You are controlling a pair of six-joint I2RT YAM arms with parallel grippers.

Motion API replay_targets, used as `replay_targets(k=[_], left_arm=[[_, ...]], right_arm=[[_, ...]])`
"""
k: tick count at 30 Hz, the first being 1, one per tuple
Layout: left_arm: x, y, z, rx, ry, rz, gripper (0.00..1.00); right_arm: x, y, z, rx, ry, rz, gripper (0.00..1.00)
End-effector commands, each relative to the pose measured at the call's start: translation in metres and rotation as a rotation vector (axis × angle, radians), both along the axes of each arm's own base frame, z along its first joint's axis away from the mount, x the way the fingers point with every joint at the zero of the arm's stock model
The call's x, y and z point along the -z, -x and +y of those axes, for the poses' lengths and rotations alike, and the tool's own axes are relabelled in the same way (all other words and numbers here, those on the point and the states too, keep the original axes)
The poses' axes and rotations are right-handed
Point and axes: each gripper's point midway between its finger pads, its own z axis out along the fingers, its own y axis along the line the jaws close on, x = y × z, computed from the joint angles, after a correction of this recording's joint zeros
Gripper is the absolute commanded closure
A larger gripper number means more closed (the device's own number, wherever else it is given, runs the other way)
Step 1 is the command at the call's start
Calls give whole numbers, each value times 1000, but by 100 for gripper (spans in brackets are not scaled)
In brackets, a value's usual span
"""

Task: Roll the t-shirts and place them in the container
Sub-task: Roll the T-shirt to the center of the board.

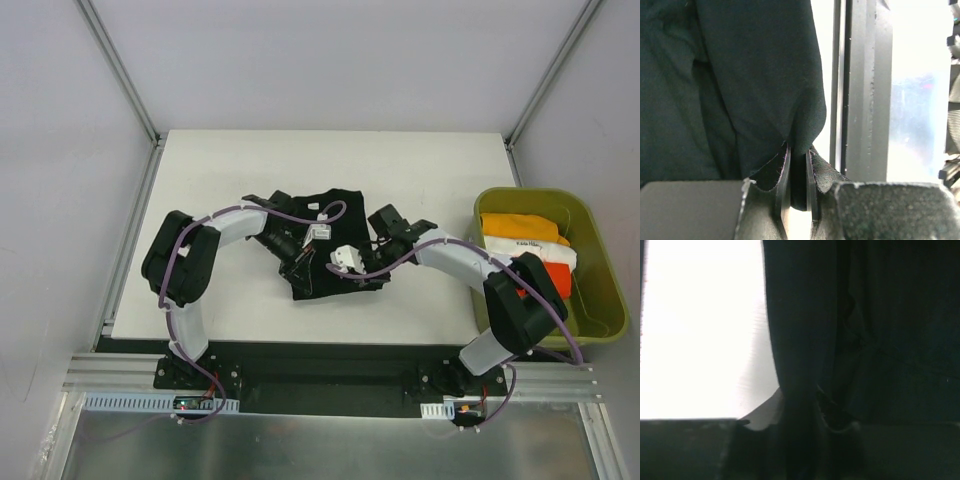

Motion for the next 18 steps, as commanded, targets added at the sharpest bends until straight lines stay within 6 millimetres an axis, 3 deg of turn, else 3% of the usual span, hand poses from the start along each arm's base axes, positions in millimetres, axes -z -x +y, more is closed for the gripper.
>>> replay_targets(k=[1, 2, 5, 8, 12, 18], left_arm=[[-12, 15, 10, -49, 25, 101, 96], [-12, 13, 14, -75, 21, 124, 96], [-17, 12, 19, -128, 1, 221, 95], [-17, 7, 23, -157, -4, 269, 95], [-8, 7, 25, -166, -63, 350, 95], [9, -12, 23, -217, -117, 438, 90]], right_arm=[[-16, 38, -7, -109, 33, 178, 86], [-18, 54, -15, -130, 64, 245, 92], [-30, 78, -26, -156, 93, 380, 97], [-37, 91, -35, -158, 143, 548, 97], [-38, 89, -37, -135, 196, 700, 97], [-26, 70, -34, -40, 257, 863, 97]])
